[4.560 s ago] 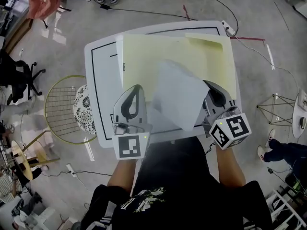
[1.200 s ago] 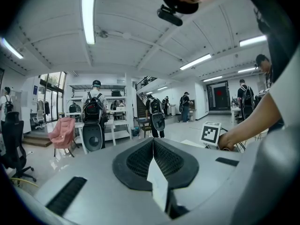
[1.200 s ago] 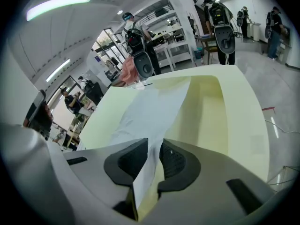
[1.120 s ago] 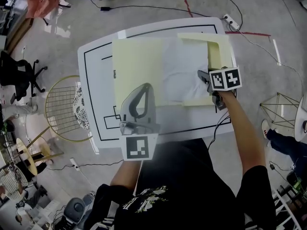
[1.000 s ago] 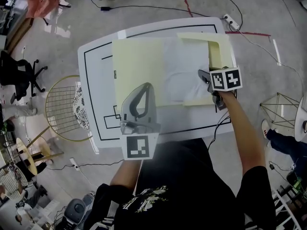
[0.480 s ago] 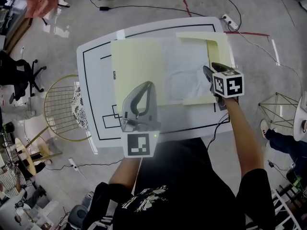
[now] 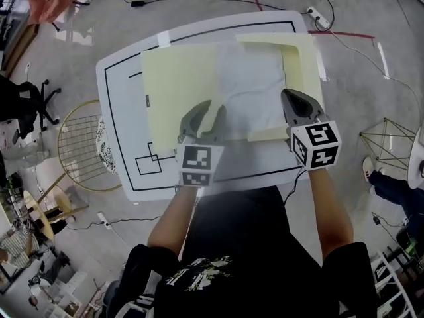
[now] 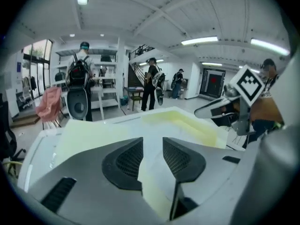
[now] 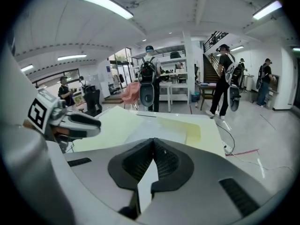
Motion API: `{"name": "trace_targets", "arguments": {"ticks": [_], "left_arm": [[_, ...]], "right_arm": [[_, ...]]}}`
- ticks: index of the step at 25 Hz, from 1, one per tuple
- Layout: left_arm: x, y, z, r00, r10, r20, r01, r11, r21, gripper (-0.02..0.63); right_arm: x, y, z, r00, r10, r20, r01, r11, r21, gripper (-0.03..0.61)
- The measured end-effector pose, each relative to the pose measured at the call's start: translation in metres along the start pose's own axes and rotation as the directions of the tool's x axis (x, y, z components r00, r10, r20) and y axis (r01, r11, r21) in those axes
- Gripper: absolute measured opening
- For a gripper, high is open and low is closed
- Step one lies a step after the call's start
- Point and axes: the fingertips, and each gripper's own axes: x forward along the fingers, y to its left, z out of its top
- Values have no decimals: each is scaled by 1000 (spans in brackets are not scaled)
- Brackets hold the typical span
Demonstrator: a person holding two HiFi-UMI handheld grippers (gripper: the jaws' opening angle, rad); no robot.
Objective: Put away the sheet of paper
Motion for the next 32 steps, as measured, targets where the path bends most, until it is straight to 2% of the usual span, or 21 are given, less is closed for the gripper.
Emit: {"name": "trace_targets", "arguments": {"ticks": [1, 4, 7, 12, 18, 24, 32], "left_arm": [[10, -2, -8, 999, -19, -37, 18, 1000, -22, 137], [32, -2, -27, 992, -36, -120, 29, 997, -65, 150], [46, 0, -46, 982, -40, -187, 22, 995, -99, 150], [59, 3, -60, 966, -53, -251, 14, 988, -152, 155], [63, -1, -67, 956, -97, -278, 14, 959, -284, 156], [69, -13, -71, 944, -153, -291, 59, 950, -307, 155], [82, -36, -64, 934, -200, -297, 119, 956, -268, 155]], "right_arm": [[0, 8, -1, 1000, 14, 7, -14, 1000, -17, 0], [0, 29, -1, 999, 40, 28, -38, 997, -72, 0], [0, 45, -1, 996, 73, 50, -70, 995, -65, 0], [0, 61, 5, 989, 129, 67, -123, 989, -83, 0], [-10, 64, 10, 982, 162, 102, -158, 986, -45, 0], [-15, 69, 7, 978, 180, 107, -180, 984, -16, 0], [-22, 60, -1, 980, 164, 112, -168, 986, 23, 0]]}}
